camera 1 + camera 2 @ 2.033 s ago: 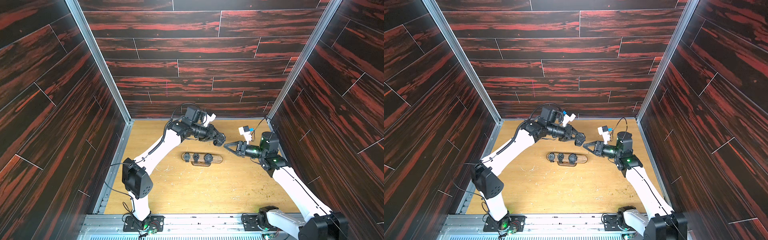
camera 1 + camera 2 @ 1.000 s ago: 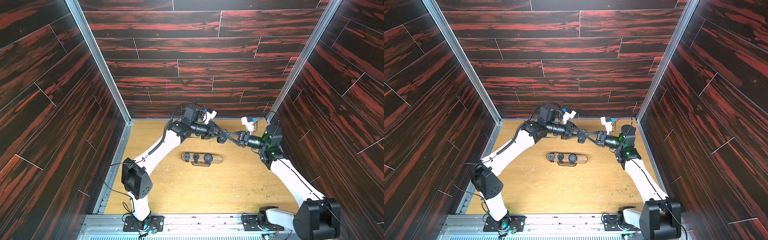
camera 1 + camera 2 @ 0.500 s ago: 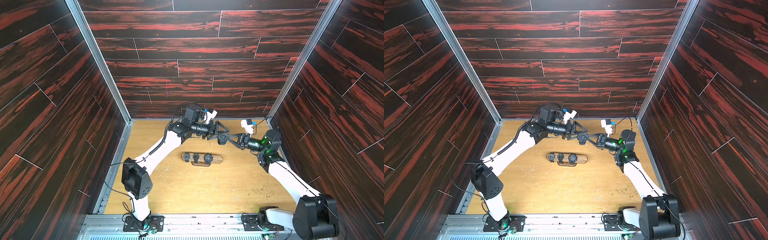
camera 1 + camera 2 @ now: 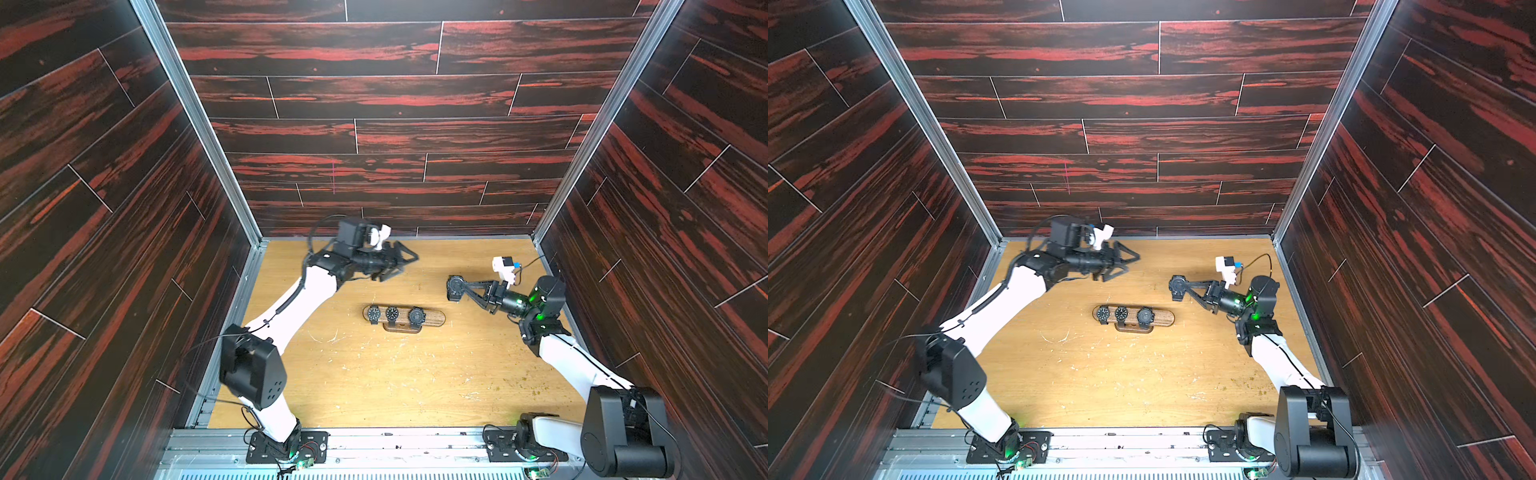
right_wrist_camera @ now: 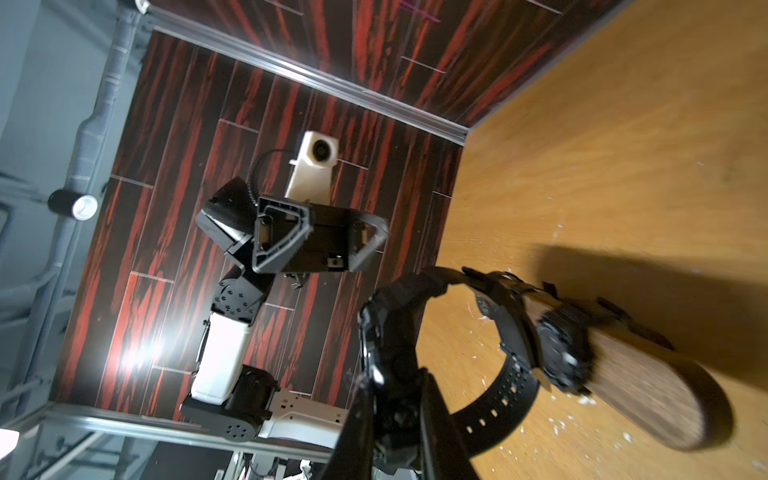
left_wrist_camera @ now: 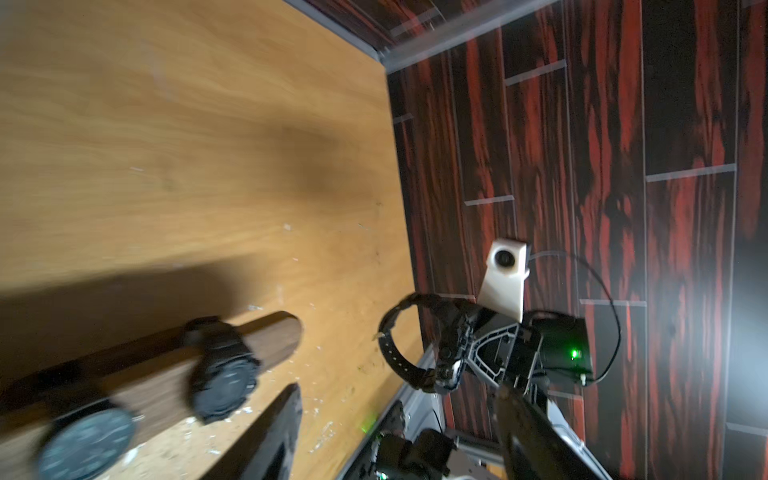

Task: Place watch on stand
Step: Place the watch on the stand.

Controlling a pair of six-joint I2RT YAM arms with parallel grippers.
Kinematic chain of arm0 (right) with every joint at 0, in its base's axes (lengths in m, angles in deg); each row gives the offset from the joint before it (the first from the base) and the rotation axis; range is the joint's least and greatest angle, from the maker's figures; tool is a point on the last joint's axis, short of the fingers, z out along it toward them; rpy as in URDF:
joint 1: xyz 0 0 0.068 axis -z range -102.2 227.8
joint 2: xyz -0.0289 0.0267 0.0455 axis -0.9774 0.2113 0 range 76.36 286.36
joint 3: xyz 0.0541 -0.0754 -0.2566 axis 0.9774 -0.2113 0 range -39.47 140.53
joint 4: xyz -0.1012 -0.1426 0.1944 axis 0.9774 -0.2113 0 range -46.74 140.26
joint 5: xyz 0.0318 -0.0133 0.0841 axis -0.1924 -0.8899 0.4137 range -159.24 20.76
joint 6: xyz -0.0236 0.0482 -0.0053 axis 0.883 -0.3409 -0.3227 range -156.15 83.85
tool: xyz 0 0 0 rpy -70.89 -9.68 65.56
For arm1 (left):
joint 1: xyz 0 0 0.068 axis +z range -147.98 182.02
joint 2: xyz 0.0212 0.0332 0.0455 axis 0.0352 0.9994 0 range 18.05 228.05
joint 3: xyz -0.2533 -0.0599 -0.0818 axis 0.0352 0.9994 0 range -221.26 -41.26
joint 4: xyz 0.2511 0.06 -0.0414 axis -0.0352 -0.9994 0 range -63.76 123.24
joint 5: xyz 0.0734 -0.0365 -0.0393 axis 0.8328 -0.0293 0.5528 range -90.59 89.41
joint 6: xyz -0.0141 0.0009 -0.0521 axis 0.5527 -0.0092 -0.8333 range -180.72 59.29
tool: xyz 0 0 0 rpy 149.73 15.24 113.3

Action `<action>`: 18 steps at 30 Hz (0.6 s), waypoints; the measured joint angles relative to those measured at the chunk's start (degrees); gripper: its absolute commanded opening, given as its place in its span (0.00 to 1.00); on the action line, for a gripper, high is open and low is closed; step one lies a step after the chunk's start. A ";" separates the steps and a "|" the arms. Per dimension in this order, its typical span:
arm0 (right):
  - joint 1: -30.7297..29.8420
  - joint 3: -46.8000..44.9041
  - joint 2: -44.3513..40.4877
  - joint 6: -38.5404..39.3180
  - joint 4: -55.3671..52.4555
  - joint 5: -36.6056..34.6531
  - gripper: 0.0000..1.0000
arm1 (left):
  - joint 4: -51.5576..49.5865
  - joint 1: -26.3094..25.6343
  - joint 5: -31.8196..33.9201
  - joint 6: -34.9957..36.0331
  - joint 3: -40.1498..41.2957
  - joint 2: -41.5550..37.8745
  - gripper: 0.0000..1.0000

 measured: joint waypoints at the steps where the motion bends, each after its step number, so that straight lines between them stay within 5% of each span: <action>1: 0.28 -0.66 0.00 1.25 -1.42 -0.09 0.00 | -0.09 1.03 0.52 -0.02 0.92 -0.81 0.74; 10: 1.14 -3.80 0.50 12.44 -13.90 -2.03 0.00 | -0.74 6.91 3.26 0.02 8.04 -6.38 0.74; 18: 1.20 -5.09 9.29 13.68 -11.67 -3.08 0.00 | -1.27 9.09 3.87 0.04 10.40 -6.78 0.73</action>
